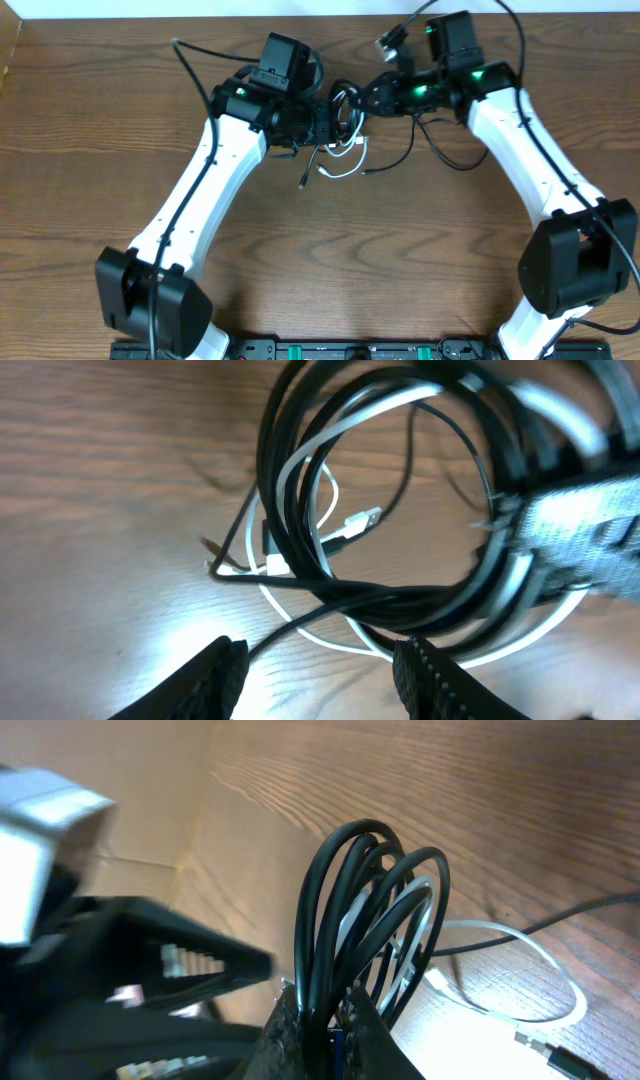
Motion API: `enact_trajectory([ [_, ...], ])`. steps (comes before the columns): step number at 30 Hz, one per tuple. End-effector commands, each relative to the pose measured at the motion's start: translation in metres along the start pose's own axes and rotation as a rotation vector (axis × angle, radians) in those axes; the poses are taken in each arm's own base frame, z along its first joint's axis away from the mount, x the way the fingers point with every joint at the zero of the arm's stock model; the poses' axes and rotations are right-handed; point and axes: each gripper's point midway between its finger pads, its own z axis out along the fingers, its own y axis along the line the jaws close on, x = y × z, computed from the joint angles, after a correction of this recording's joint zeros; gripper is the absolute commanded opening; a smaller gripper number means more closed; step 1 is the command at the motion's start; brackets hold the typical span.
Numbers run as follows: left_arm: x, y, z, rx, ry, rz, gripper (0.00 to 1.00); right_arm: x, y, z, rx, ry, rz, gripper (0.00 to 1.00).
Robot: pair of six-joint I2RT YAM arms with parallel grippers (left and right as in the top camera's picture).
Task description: Untangle cables
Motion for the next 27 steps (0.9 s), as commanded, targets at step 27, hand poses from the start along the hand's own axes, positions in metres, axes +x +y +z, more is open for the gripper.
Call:
enact_trajectory([
  [27,0.000,-0.066,0.024,0.229,-0.027,0.348,0.35,-0.004,0.022,-0.030,-0.175,0.004,0.041,0.01],
])
